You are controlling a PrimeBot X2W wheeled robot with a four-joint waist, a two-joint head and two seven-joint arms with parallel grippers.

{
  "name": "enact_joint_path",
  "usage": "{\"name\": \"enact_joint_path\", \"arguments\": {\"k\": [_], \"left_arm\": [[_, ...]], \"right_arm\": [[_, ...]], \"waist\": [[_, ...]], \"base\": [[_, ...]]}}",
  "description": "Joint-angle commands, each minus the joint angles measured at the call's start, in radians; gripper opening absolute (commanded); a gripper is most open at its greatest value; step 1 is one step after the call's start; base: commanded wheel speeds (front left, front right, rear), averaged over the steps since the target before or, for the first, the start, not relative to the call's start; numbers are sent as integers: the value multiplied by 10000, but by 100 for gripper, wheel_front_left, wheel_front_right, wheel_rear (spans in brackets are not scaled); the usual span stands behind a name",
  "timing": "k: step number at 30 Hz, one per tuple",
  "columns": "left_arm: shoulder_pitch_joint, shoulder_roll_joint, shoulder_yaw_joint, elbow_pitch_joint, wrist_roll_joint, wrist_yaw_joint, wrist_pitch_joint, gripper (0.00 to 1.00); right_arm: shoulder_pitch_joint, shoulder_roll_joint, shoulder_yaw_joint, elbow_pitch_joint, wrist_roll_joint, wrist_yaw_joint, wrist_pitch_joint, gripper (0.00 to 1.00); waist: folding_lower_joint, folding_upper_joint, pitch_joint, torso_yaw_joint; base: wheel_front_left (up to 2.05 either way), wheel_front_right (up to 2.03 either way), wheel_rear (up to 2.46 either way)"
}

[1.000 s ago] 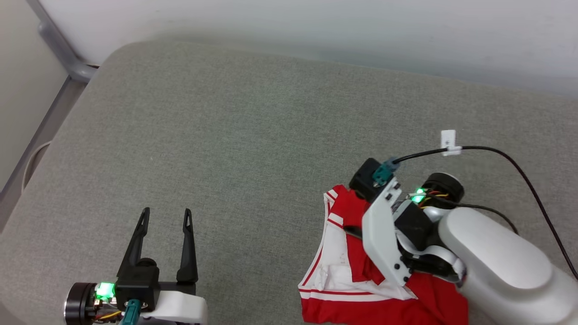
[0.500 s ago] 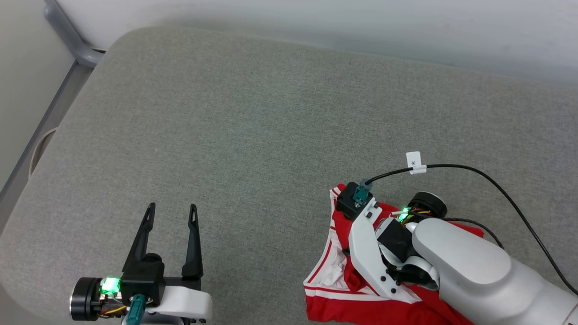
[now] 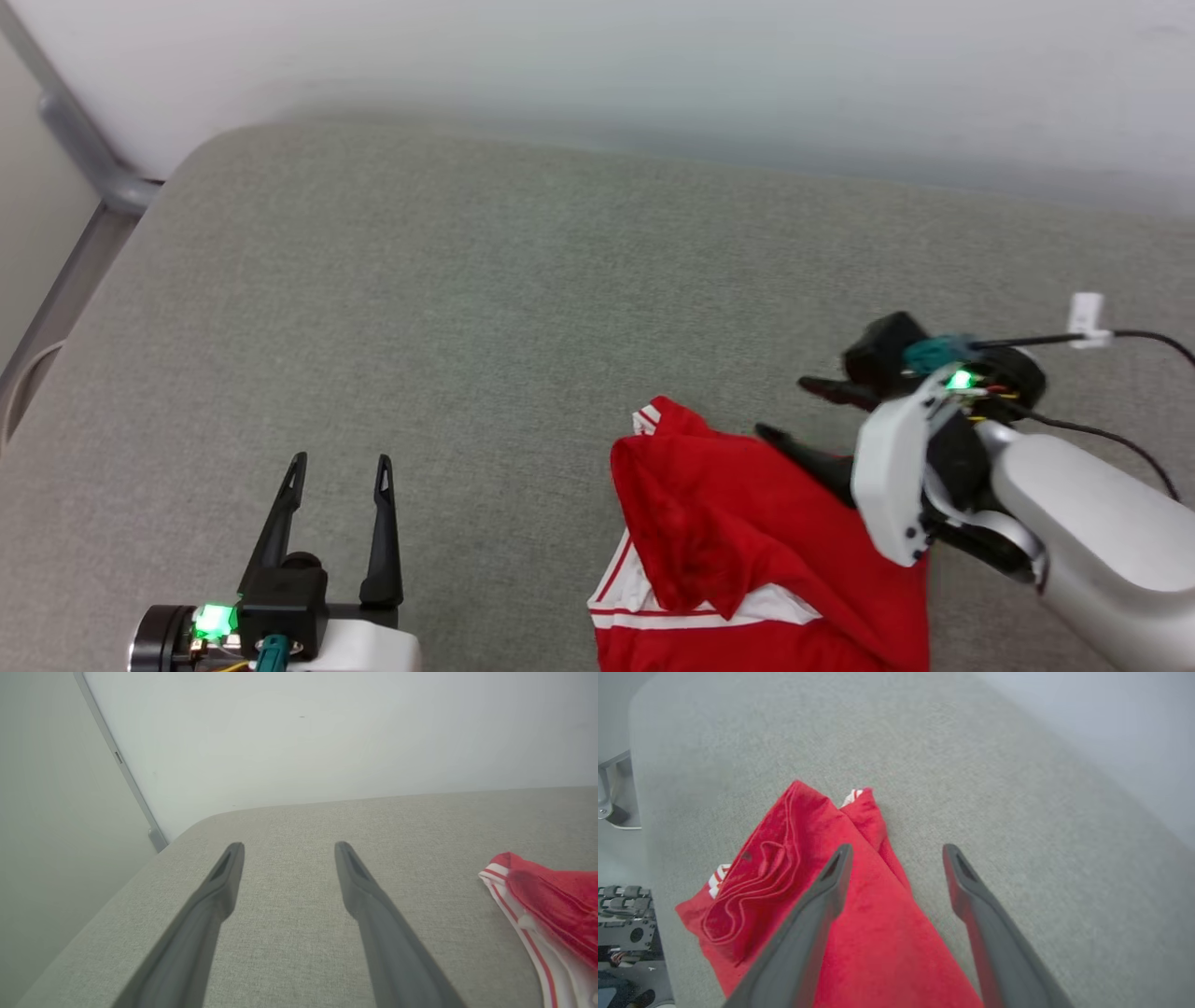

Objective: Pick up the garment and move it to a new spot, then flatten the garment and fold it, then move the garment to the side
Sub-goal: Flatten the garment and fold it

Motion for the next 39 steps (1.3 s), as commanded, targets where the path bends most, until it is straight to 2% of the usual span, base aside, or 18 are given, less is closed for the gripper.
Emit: {"name": "enact_joint_path", "arguments": {"k": [1,4,7,12,20,21,26,39], "left_arm": [[115,66,44,-9,-45,6,-42,100],[200,101,67,-28,-49,-14,-33,100],[328,138,140,-39,-59,-3,-33,100],[457,170,245,-51,-83,31,-33,100],[802,195,306,-83,-44,92,-33,100],[925,207,297,-108,-31,108,-33,100],[1024,216,268,-135,-64,52,-33,100],[1325,146,127,-105,-174,-209,-33,100]], "right_arm": [[293,-71,-295,-65,-197,-12,-317,100],[957,-201,-1466,-69,-872,-14,-1297,100],[1750,-44,-2884,13,-1785,-14,-2287,100],[3270,606,-5465,-89,-3408,-12,-3522,100],[5677,2299,-8694,-1347,-5692,-12,-4526,100],[7037,3389,-9723,-2360,-6451,-11,-4769,100],[8107,4187,-10174,-3056,-6569,-12,-4820,100],[9026,4856,-10657,-3493,-6325,-11,-4905,100]], "waist": [[0,0,-200,-244],[0,0,-352,-503],[0,0,-503,-766],[0,0,-722,-1129],[0,0,-1073,-1384],[0,0,-1241,-1394],[0,0,-1347,-1359],[0,0,-1487,-1273]], "base": [[0,0,0],[0,0,0],[0,0,0],[0,0,0],[0,0,0],[0,0,0],[0,0,0],[0,0,0]]}}
